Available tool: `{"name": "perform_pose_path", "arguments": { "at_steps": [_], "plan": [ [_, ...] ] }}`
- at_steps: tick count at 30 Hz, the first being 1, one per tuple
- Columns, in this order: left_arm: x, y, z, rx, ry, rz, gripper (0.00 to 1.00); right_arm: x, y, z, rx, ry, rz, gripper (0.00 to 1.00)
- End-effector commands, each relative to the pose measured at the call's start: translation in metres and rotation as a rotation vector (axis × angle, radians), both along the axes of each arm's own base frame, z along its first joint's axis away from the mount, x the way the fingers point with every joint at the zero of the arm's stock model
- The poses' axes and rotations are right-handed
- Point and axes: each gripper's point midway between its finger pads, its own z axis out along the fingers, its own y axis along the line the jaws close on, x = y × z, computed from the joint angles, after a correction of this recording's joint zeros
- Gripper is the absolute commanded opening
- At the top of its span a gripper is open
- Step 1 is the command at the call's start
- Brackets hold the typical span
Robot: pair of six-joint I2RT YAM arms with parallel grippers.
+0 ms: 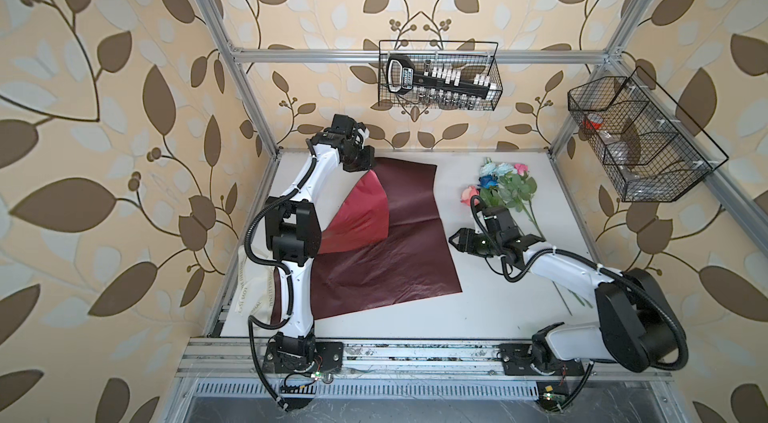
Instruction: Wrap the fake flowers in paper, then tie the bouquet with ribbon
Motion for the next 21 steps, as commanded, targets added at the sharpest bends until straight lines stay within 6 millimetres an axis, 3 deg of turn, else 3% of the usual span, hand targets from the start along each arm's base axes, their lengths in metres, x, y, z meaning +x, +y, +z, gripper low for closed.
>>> {"name": "perform_pose_path", "arguments": {
  "at_steps": [1,7,10,14,17,21],
  "plan": [
    [0.005,-0.009,0.033,-0.092,-0.041,-0.029,0.0,0.014,0.035,0.011,-0.01,-0.063,0.067,0.57],
    [0.014,-0.009,0.029,-0.112,-0.031,-0.021,0.0,0.007,0.086,0.004,-0.072,-0.092,0.183,0.55],
    [0.02,-0.008,0.028,-0.136,-0.032,-0.005,0.0,0.002,0.096,-0.013,-0.061,-0.039,0.205,0.54],
    [0.029,-0.002,0.029,-0.162,-0.037,0.024,0.0,0.0,0.078,-0.044,-0.112,0.045,0.159,0.52],
    [0.035,0.005,0.028,-0.179,-0.041,0.051,0.0,0.005,0.05,-0.062,-0.148,0.109,0.104,0.5],
    [0.043,0.012,0.027,-0.205,-0.042,0.079,0.0,0.02,0.009,-0.07,-0.193,0.139,0.025,0.49]
  ]
}}
